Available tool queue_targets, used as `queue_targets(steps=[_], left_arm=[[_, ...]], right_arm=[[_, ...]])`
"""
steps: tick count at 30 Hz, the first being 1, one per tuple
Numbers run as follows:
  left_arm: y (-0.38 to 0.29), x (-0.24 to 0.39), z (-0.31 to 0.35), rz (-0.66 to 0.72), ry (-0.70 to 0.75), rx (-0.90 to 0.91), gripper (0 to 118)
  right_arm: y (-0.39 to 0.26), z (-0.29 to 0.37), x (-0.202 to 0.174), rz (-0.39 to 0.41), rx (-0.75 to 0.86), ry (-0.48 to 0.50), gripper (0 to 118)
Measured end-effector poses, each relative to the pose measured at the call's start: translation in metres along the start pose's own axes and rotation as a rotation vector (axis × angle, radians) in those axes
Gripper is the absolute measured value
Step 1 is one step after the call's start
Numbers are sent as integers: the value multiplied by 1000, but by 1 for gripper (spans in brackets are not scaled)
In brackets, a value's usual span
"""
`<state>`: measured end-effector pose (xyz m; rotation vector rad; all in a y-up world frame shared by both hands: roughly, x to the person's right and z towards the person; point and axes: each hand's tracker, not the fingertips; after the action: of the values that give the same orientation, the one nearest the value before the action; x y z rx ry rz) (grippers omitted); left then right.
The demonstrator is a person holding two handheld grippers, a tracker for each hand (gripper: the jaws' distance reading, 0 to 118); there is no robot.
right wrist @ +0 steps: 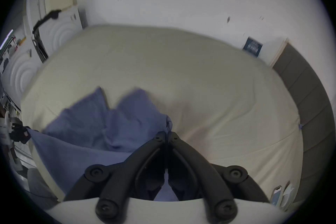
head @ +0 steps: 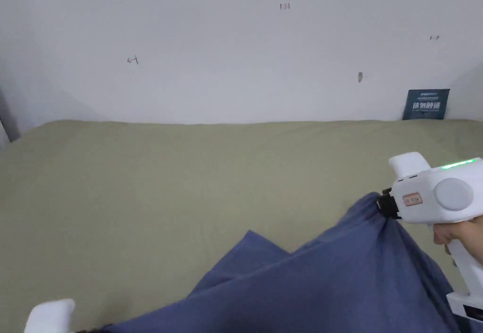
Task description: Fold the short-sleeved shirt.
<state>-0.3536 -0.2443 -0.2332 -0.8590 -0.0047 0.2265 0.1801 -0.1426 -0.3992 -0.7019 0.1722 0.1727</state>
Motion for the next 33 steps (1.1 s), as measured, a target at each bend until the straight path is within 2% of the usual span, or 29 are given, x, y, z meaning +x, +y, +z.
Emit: queue_targets(steps=[8,11,14,20,25,28,33], left_arm=[[124,69,94,-71,-3,278,3],[170,106,135,-108,5,362,3],[211,136,170,-142,37,433,4],[270,174,203,-159,89,479,3],[295,187,213,-172,149,504,3],[305,188,210,-169,164,520,3],[326,188,188,-162,196,508,3]], right_arm=[[58,197,46,-77,316,-88,3],[77,249,66,-135,411,-109,3],[94,285,78,-157,463,-139,3],[115,301,88,-207,523,-179,3],[139,289,92,-226,534,-189,3],[155,275,91,-186,515,-216,3],[189,248,95,-171,507,-230,3]])
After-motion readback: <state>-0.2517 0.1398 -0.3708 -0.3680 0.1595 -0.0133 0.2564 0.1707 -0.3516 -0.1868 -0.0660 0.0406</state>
